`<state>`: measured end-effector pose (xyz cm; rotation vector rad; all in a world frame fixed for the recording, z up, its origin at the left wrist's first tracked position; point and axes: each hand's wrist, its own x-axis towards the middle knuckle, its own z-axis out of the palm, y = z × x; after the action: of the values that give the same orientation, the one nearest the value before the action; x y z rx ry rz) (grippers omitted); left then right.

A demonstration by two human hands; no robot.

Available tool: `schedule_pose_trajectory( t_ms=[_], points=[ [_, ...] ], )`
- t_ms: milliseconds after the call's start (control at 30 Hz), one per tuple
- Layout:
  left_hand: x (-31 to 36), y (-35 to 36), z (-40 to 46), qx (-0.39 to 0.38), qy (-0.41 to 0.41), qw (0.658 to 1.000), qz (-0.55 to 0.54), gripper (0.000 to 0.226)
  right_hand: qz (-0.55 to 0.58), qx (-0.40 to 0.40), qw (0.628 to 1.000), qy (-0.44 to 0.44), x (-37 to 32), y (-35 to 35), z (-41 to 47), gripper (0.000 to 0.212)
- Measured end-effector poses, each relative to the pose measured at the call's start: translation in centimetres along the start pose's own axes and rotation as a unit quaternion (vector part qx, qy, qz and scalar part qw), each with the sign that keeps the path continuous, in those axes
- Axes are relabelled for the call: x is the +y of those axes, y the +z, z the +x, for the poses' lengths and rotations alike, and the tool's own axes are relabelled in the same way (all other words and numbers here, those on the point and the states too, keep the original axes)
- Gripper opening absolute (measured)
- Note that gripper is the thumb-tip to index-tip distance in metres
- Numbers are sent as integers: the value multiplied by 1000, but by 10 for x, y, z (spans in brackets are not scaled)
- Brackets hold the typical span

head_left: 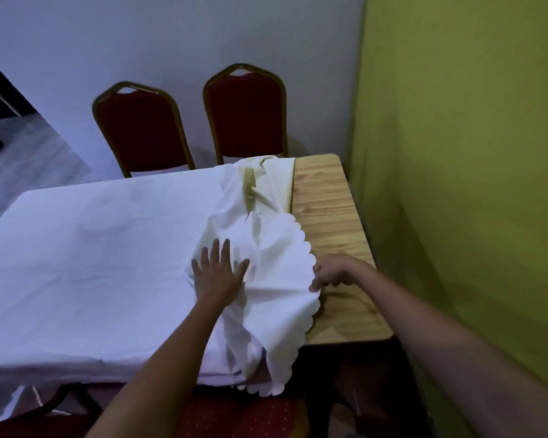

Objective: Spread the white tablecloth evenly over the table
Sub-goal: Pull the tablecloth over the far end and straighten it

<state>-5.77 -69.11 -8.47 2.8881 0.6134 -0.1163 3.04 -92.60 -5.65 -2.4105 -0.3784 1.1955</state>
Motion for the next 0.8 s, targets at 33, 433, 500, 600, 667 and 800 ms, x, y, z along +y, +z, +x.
schedule_pose_trajectory(
  t_ms=[33, 433, 500, 600, 667, 800],
  points=[
    [10, 0, 3, 9, -1, 1000, -22, 69, 17, -10, 1000, 13, 11, -7, -9, 35],
    [94, 1, 24, -10, 10, 995, -98, 65, 9, -184, 928, 322, 141, 31, -95, 34],
    [94, 20, 16, -100, 14, 991, -93, 69, 2, -191, 919, 346, 155, 57, -99, 33],
    [90, 47, -3, -212, 55, 974, -60, 68, -3, -34, 930, 365, 168, 75, -92, 18],
    [83, 54, -12, -219, 91, 971, -21, 68, 23, 181, 915, 360, 162, 71, -84, 30],
    [72, 51, -16, -229, 125, 965, 21, 71, 52, 334, 912, 234, 116, 37, -64, 43]
  ],
)
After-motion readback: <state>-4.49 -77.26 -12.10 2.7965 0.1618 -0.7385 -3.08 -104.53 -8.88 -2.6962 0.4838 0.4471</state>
